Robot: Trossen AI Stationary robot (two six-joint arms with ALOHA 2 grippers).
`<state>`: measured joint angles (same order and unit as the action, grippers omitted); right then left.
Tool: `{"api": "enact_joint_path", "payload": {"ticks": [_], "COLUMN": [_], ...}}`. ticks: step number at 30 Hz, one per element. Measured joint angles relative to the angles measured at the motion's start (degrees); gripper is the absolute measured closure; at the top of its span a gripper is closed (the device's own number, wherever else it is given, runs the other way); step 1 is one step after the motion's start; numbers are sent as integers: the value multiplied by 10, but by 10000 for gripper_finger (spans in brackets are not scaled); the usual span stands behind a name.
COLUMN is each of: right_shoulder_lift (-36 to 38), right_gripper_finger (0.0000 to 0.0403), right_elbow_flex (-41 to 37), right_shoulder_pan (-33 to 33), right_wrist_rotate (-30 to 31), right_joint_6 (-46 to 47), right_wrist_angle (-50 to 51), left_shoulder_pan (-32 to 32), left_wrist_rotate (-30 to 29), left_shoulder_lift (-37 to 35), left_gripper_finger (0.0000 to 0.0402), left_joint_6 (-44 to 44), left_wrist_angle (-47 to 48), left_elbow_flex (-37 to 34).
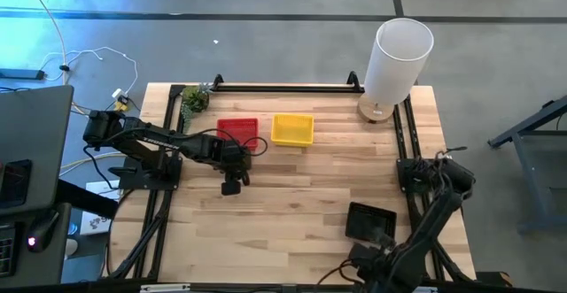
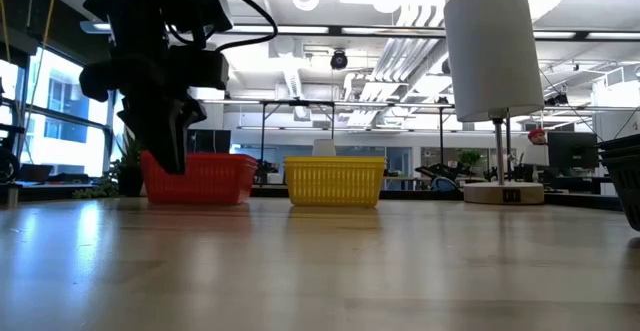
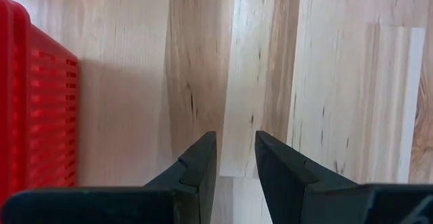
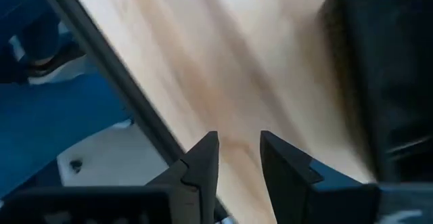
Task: Stack baskets by color
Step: Move the stacked black bins to the top of the table
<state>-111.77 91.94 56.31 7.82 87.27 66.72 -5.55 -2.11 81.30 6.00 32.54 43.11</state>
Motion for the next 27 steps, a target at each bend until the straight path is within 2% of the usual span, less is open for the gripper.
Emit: {"api": "enact_joint_path", "payload": {"ticks": [5,8,11,17,27], "right_shoulder_lift": [0,0,0,0,0], "right_gripper_finger": [304,304,304,304,304], "right_elbow_flex": [-61,-92,-119,-150,-157], "right_shoulder_pan": [23,35,45,48,4], "right_wrist_rotate": [-32,-59,-78,-71,-64], "right_joint_6": [30,81,129,145,208], "right_wrist_angle": [-100,-117,-116,-115,-40], "left_shoulder_pan": [-1,-1,-1,-1,-1], "left_wrist_rotate": [0,0,0,0,0], "left_shoulder_lift": [0,0,0,0,0], "left_gripper_finger": [312,312,312,312,312], "left_joint_6": [0,-2,-2,-13,-17], "left_wrist_angle": [-17,-33,-47,-74,-89], "left_elbow_flex": [0,0,0,0,0]}}
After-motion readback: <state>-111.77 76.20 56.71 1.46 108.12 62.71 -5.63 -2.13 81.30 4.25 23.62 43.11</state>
